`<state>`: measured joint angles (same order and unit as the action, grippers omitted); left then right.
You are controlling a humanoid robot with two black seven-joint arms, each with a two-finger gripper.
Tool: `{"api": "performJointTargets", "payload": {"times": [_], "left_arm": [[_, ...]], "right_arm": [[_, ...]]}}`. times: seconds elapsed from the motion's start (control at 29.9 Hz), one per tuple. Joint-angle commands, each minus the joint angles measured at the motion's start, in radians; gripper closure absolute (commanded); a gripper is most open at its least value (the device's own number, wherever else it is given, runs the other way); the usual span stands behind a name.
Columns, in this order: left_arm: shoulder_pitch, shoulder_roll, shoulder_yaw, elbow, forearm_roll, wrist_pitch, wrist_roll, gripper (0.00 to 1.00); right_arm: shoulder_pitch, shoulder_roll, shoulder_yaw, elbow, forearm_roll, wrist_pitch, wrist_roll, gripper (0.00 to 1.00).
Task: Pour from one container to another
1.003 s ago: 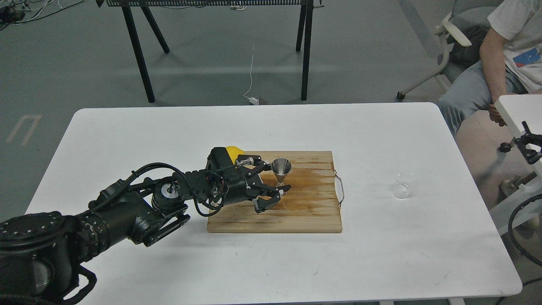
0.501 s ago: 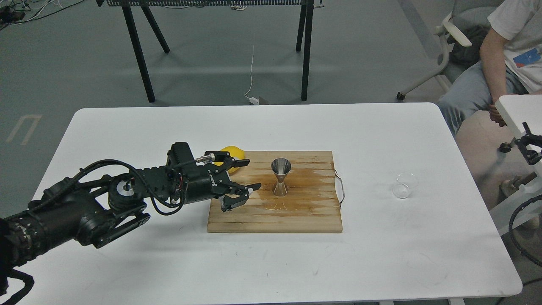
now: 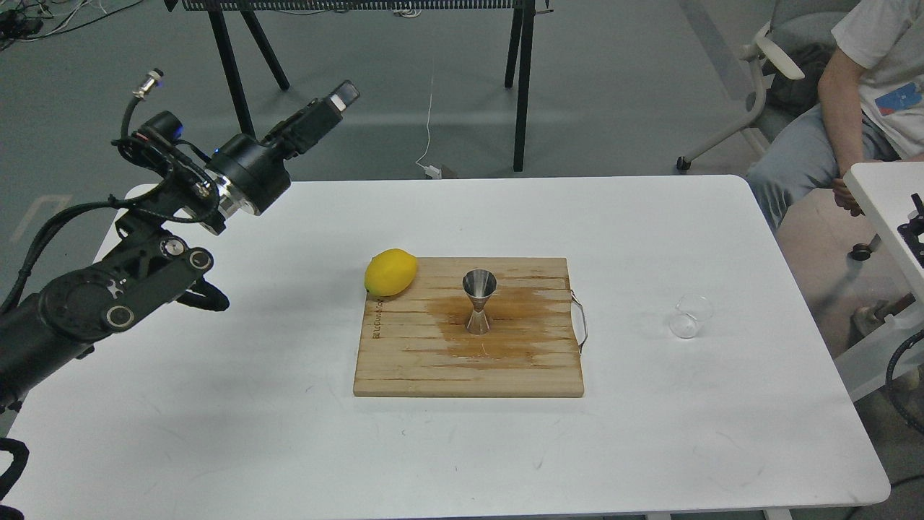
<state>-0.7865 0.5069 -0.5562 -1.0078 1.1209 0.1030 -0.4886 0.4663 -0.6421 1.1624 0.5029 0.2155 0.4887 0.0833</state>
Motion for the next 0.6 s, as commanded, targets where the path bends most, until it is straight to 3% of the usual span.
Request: {"api": "performJointTargets", "payload": {"times": [0.0,0.13,0.37,0.57], "left_arm": [[0.001,0.002,-0.082,0.015,-0.35,-0.156,0.0,0.0],[-0.005,0.005,-0.1,0.087,-0.657,-0.25,0.0,0.0],[-0.005,-0.004,-0.102,0.218,-1.041,-0.509,0.0,0.0],[-0.004,-0.047,-0.1,0.218,-1.165,-0.548,0.0,0.0]], "right_arm": [[-0.047,-0.011,0.002,0.028,0.071,0.0,-0.004,0.0],[-0.116,-0.014,0.003,0.133,0.119,0.0,-0.005,0.0],[-0.418,-0.073,0.025,0.555,0.197,0.0,0.003,0.0],[-0.592,-0.054,0.033,0.735,0.199,0.0,0.001,0.0]]}}
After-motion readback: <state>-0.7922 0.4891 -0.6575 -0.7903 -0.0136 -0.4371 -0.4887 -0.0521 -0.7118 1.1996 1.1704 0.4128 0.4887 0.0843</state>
